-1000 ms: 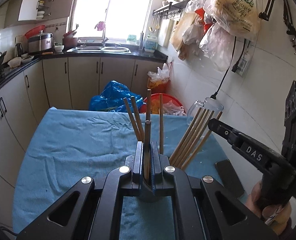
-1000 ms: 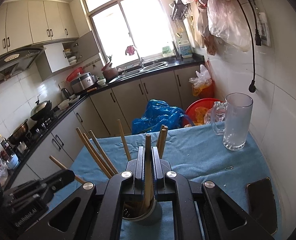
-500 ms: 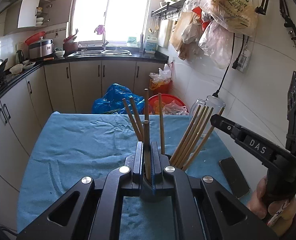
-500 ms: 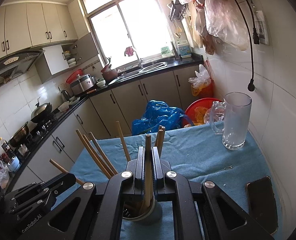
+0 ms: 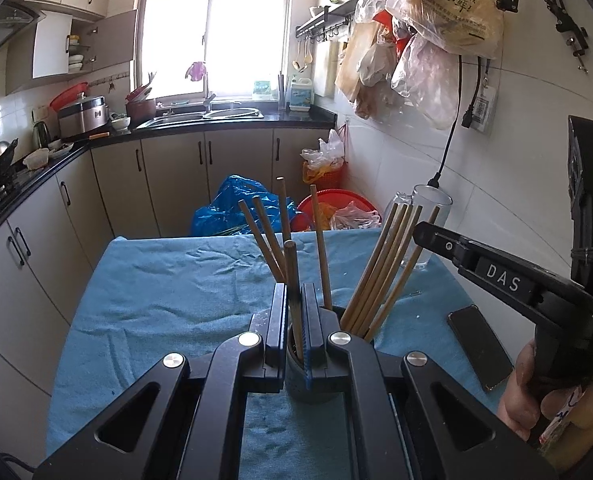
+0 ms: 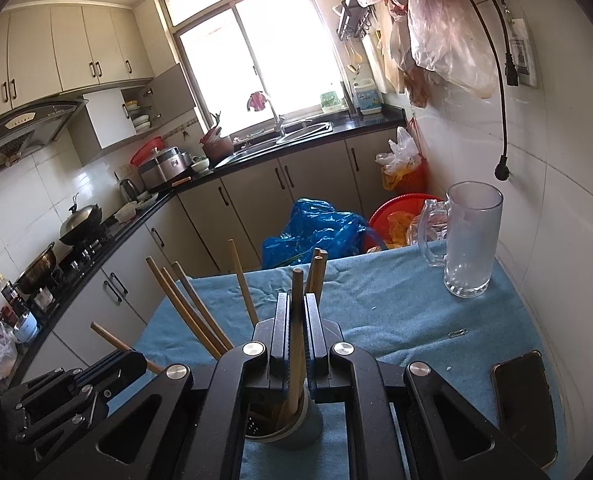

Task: Organize utensils

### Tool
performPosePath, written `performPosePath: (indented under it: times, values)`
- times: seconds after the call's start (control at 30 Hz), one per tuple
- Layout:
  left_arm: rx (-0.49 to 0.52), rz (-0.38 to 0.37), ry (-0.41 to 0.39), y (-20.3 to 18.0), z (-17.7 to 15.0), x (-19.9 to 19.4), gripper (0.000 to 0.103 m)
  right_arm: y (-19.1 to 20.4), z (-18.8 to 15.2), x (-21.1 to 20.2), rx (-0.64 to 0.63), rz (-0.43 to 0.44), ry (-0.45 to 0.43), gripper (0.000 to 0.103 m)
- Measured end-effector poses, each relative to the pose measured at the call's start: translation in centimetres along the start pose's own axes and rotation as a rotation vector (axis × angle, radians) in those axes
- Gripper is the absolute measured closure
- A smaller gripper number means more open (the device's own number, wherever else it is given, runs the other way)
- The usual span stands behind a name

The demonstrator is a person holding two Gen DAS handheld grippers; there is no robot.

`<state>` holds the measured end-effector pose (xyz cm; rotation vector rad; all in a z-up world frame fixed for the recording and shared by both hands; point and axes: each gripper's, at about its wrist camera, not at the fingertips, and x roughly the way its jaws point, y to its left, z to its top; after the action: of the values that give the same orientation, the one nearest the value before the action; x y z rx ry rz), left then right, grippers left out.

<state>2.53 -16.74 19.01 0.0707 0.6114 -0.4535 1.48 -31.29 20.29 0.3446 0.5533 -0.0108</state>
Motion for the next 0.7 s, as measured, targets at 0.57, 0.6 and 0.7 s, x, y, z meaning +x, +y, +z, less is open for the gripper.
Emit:
performPosePath:
  times: [0.57,0.6,0.7]
  values:
    - [-0.003,0.007,-0.022,-0.1,0.0,-1.0,0.097,0.4,0.2,-0.4,-0.003,-0.002,-0.011,0.096]
    - [-0.003,0.007,-0.012,-0.2,-0.2,-0.8,0.097,0.4,0.2,-0.4,-0.004,-0.002,-0.010,0.096]
    - [-0.008,0.006,0.018,-0.2,-0.4,-0.2,0.097,0.4,0.0,-0.3,-0.006,-0.003,0.002,0.096]
